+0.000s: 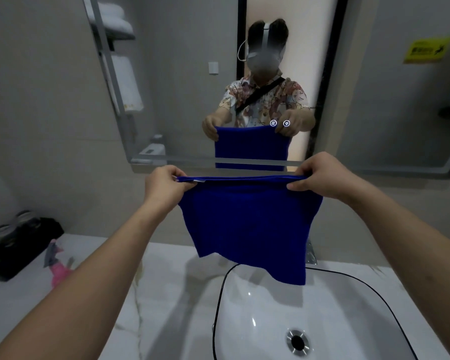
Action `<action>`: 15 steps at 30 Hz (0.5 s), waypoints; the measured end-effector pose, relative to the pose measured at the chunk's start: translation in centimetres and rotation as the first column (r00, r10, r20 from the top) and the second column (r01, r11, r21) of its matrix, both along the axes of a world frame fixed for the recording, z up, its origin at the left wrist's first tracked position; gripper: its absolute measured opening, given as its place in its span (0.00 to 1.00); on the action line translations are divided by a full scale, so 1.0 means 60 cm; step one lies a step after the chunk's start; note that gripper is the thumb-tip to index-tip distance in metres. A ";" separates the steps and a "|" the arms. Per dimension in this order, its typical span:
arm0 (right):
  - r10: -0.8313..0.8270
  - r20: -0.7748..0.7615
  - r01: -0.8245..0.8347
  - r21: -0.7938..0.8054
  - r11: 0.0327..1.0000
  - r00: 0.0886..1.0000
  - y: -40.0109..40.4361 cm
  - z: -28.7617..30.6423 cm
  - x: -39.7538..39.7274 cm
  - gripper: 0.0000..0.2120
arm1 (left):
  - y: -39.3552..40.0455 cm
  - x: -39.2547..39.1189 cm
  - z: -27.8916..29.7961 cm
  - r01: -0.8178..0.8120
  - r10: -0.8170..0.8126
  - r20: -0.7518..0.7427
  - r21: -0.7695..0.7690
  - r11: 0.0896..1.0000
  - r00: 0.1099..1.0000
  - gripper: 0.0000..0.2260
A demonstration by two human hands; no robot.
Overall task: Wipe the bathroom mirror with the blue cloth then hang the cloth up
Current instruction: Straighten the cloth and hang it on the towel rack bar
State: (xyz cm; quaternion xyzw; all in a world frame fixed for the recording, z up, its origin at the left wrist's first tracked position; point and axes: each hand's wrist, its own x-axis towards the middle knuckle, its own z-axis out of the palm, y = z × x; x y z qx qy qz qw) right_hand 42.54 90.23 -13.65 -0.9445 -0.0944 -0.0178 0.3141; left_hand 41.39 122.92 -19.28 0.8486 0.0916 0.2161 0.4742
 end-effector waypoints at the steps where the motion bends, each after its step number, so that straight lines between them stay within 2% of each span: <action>1: 0.000 0.004 0.000 0.022 1.000 1.000 0.001 -0.001 0.002 0.03 | 0.006 -0.002 0.000 -0.009 0.009 -0.001 -0.029 1.000 1.000 0.07; 7: 0.043 -0.014 -0.039 0.183 0.982 0.999 0.015 -0.005 0.016 0.06 | 0.051 -0.023 0.008 -0.022 0.026 0.018 -0.212 0.977 0.999 0.05; 10: 0.101 -0.010 -0.098 0.187 0.978 0.995 0.035 -0.008 0.029 0.04 | 0.066 -0.037 0.012 -0.042 0.050 0.029 -0.234 0.971 0.998 0.06; 15: 0.187 0.037 -0.190 0.220 0.957 0.982 0.077 -0.008 0.043 0.07 | 0.099 -0.078 0.025 -0.147 0.171 0.035 -0.369 0.918 0.985 0.09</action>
